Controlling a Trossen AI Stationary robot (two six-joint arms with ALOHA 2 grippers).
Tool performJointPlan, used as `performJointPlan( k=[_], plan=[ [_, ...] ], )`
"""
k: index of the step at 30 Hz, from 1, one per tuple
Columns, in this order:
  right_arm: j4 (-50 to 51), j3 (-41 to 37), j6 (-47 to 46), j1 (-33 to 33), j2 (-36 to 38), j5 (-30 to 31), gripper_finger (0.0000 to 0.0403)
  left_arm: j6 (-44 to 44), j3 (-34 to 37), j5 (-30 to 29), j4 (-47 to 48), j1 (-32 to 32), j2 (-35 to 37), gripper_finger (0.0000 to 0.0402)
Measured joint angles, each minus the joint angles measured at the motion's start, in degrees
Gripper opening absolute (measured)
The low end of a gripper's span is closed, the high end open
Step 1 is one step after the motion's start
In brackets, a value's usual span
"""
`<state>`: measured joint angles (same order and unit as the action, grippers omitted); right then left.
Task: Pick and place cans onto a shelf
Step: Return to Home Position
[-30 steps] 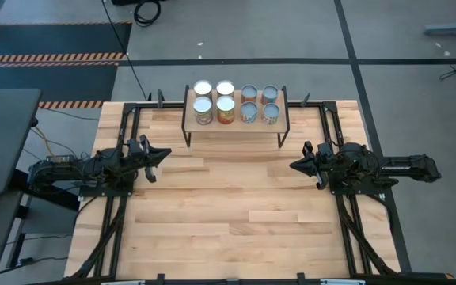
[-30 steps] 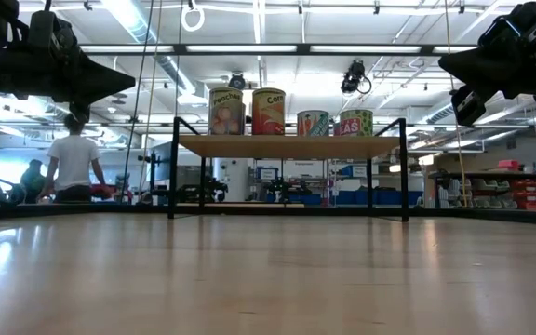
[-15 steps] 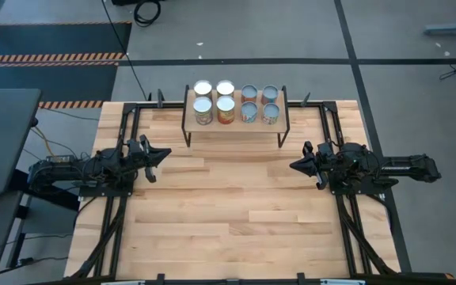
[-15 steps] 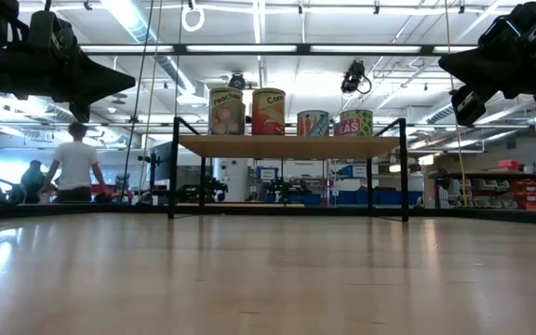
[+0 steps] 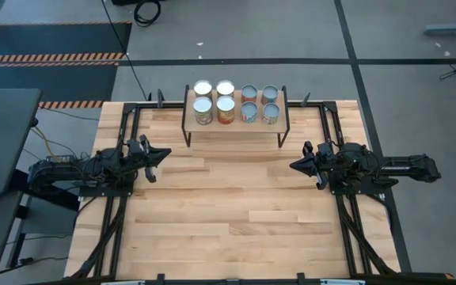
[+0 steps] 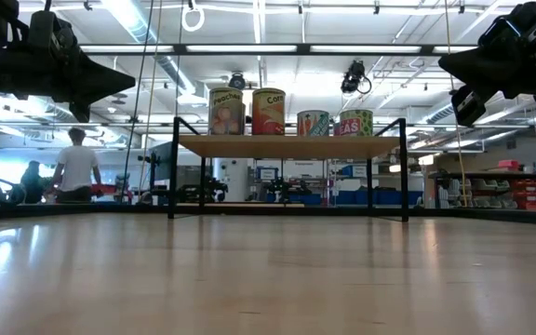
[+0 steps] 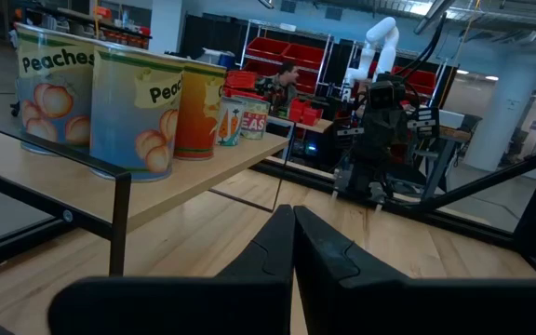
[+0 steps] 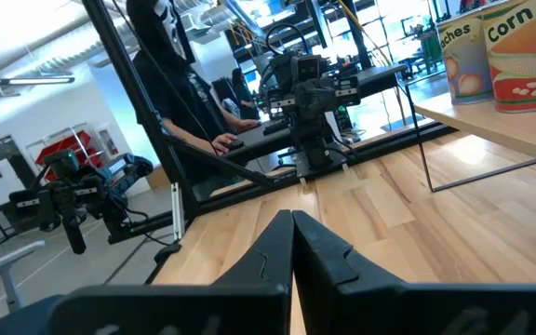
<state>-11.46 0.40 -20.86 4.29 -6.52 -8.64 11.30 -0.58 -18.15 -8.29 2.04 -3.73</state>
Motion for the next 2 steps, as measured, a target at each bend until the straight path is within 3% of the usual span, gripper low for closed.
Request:
performJointPlan(
  k=[2],
  plan=[
    [0.0, 0.0, 0.0, 0.0, 0.0, 0.0, 0.0012, 0.0, 0.0, 0.0, 0.0, 0.0, 0.0, 0.0011]
  ],
)
